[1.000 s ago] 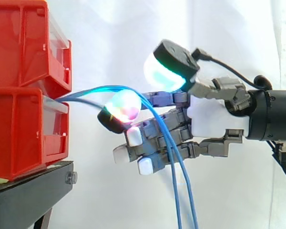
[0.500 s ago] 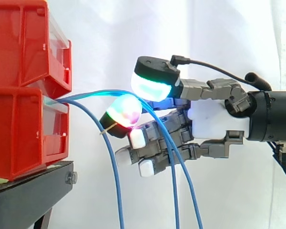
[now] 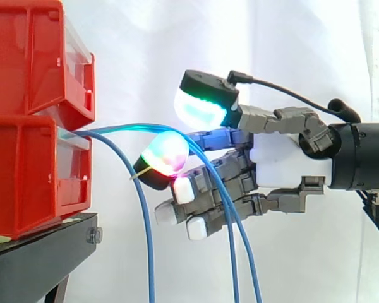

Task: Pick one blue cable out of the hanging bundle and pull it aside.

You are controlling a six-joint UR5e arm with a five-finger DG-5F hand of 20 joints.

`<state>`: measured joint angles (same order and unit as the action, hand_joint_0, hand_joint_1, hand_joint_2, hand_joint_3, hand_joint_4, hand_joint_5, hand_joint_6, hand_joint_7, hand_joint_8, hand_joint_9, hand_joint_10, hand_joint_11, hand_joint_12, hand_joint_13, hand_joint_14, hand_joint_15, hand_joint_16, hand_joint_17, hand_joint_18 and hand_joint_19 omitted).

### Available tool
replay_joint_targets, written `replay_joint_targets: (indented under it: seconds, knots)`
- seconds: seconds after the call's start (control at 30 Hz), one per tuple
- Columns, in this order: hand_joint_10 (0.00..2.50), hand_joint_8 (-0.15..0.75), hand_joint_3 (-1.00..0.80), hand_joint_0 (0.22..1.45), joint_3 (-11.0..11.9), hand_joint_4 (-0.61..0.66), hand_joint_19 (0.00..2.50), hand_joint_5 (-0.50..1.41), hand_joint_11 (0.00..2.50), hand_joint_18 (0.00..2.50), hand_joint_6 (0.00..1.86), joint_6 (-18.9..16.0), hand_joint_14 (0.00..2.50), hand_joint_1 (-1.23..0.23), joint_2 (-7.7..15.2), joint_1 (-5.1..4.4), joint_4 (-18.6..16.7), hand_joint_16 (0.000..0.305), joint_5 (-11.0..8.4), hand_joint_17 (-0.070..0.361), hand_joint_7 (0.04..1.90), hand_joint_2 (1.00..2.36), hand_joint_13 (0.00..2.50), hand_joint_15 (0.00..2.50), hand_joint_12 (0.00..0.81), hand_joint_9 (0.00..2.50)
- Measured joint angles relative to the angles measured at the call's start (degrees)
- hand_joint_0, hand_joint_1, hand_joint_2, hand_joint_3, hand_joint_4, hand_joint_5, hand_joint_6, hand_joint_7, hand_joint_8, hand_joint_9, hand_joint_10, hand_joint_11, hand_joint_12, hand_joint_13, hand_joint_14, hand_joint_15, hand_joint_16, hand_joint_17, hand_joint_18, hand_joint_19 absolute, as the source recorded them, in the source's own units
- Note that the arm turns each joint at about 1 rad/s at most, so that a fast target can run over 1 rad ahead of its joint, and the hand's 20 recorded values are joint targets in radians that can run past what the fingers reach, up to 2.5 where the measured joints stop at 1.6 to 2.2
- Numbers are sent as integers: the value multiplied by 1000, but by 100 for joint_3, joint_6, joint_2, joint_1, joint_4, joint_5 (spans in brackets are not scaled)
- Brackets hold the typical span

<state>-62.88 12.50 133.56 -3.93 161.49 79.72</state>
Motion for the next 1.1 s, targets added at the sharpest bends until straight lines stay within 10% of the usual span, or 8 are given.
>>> replay_joint_targets:
  seconds: [0.3,0.53,1.1]
  knots:
    - [18,235,-217,591,-3,95,532,-178,560,588,941,-17,17,-705,1,24,230,41,-16,93,712,1017,644,406,245,815]
    - [16,242,-330,590,-1,111,586,-133,478,570,848,-42,17,-344,2,57,292,42,-26,94,800,1013,667,400,244,916]
    - [18,261,-116,612,1,171,518,-147,558,620,797,-46,16,-637,-1,92,356,50,-36,112,734,1011,659,396,281,889]
